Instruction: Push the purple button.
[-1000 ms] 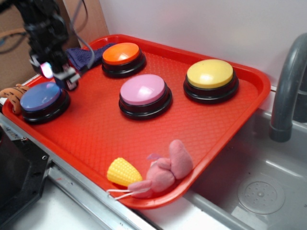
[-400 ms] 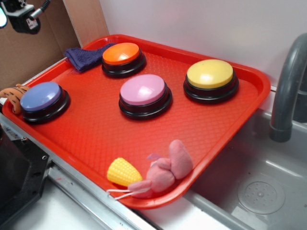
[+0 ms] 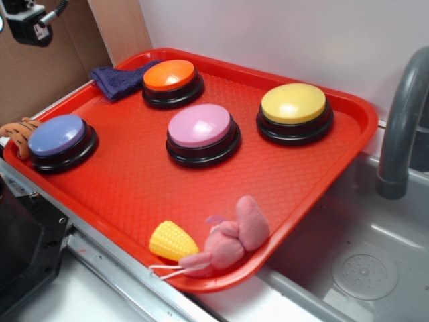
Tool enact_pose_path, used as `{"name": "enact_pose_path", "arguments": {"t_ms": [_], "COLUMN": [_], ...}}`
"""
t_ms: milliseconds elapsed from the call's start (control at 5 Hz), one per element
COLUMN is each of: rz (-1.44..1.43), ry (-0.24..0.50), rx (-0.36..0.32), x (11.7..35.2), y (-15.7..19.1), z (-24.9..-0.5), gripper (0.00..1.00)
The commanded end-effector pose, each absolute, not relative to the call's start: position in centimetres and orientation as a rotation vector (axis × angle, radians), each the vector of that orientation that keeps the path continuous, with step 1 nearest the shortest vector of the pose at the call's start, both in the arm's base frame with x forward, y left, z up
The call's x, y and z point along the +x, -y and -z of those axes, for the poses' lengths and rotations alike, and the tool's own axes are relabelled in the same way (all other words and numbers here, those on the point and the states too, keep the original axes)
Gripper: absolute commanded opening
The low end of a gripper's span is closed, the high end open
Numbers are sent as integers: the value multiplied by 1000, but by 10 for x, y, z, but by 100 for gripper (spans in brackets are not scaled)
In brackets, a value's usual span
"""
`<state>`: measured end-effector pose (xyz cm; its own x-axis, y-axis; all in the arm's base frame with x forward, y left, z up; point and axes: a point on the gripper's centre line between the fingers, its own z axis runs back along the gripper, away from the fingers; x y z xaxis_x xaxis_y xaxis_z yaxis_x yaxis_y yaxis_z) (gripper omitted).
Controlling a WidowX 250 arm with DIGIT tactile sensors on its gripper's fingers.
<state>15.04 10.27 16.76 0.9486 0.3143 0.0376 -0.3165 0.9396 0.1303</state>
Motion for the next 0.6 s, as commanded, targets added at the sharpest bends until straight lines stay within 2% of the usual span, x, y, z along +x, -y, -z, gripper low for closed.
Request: {"name": "enact_pose_path", "arguments": {"t_ms": [0, 200, 400], "rz": [-300, -258, -204], "ry": [84, 98, 151], "rx": [184, 192, 188], "x": [161, 167, 173], "y": [-94, -84, -71], "z": [-200, -208, -215], "gripper": [100, 100, 100]}}
